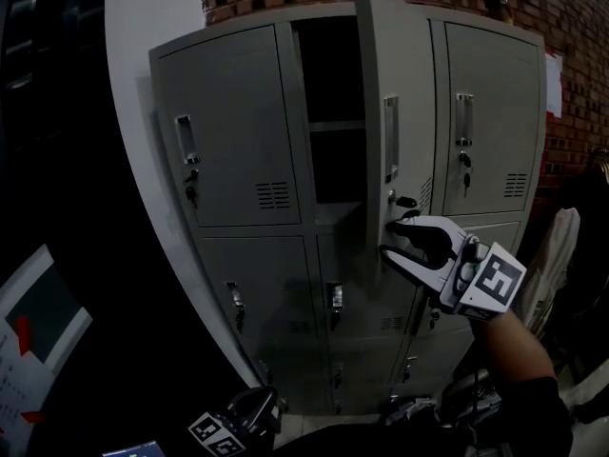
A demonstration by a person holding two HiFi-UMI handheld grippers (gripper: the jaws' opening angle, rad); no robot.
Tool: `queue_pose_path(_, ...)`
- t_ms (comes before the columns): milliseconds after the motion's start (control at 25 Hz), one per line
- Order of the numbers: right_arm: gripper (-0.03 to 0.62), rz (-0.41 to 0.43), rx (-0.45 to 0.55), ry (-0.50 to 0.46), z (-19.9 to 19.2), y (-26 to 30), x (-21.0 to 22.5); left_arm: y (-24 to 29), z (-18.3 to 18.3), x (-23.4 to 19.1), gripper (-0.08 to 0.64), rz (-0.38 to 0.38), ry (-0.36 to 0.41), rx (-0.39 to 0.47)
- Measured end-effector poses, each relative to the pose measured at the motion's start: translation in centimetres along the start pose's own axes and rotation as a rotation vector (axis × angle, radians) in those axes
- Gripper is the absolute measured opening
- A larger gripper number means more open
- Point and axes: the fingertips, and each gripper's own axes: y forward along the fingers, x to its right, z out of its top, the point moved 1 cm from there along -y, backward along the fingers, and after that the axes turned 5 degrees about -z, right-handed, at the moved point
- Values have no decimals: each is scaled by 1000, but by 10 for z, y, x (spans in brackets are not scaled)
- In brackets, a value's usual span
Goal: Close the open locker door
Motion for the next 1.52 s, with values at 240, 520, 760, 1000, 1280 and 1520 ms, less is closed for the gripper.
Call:
queue_pose_path(240,114,-86,-175,-61,-50,91,12,-32,17,-39,3,-28,-13,21)
queue_pose_path(520,110,-313,-403,-130,-132,149,80,-60,22,-64,2,-58,-37,22)
queue_pose_path(760,6,-398,-417,-28,-139,148,100,-74,22,-70,3,-83,-67,21)
queue_pose_path(1000,12,-290,-352,114,-130,142,49,-73,10,-68,3,-103,-108,11)
queue_pose_path(1280,12,75,-301,347,-110,48,-143,-44,-12,-8,3,-194,-129,-52)
queue_pose_path(1520,9,174,-889,320,-234,-222,-273,-2,-55,95,3,-245,-152,-96)
